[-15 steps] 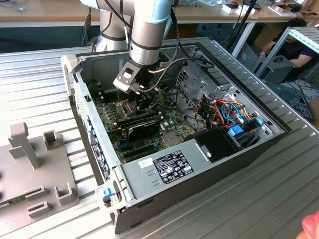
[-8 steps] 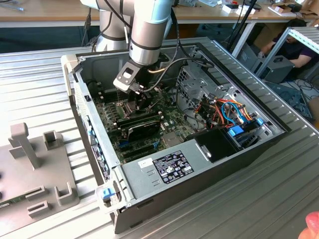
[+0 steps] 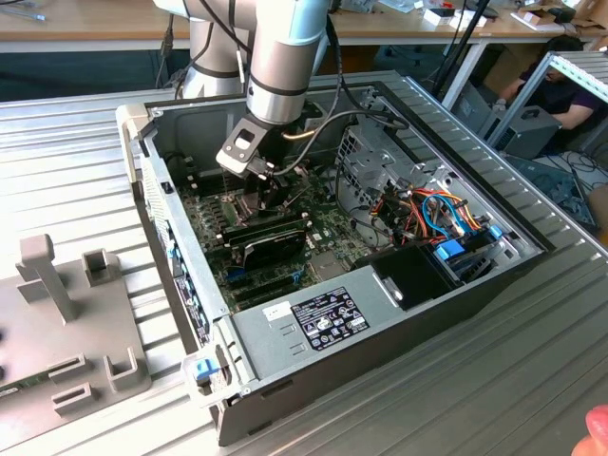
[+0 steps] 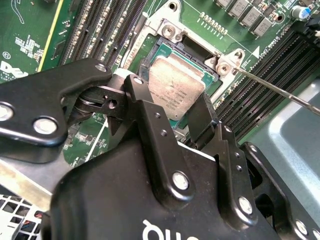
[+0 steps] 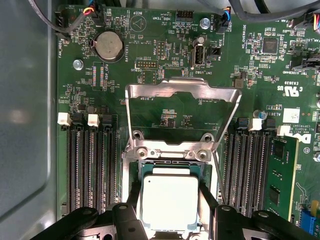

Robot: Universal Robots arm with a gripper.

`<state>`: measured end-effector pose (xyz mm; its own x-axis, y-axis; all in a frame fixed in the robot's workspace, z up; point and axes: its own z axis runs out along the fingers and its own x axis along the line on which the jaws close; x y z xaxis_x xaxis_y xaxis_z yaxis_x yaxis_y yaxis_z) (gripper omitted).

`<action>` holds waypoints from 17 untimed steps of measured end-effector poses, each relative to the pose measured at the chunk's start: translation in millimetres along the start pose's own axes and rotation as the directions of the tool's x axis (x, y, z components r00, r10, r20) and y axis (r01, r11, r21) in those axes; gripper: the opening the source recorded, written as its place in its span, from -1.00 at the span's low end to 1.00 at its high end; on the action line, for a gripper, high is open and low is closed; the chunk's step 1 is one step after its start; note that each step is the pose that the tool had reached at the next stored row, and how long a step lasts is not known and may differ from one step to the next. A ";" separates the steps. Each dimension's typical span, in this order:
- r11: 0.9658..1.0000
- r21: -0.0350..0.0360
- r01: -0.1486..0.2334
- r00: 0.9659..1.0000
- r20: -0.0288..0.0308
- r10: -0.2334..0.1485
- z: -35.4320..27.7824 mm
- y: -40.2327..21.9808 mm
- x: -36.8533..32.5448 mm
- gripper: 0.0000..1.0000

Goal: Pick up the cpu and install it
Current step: 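Place the cpu into insertion slot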

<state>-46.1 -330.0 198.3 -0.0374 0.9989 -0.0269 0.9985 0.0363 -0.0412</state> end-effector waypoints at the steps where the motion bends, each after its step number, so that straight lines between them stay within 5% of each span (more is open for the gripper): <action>1: 1.000 0.000 0.000 1.000 0.000 0.000 -0.2 0.0 0.0 0.09; 17: 1.000 0.001 -0.015 1.000 0.000 0.015 -0.4 0.0 -0.1 0.09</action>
<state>-46.1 -330.1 198.7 -0.0229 0.9994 -0.0274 0.9989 0.0217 -0.0416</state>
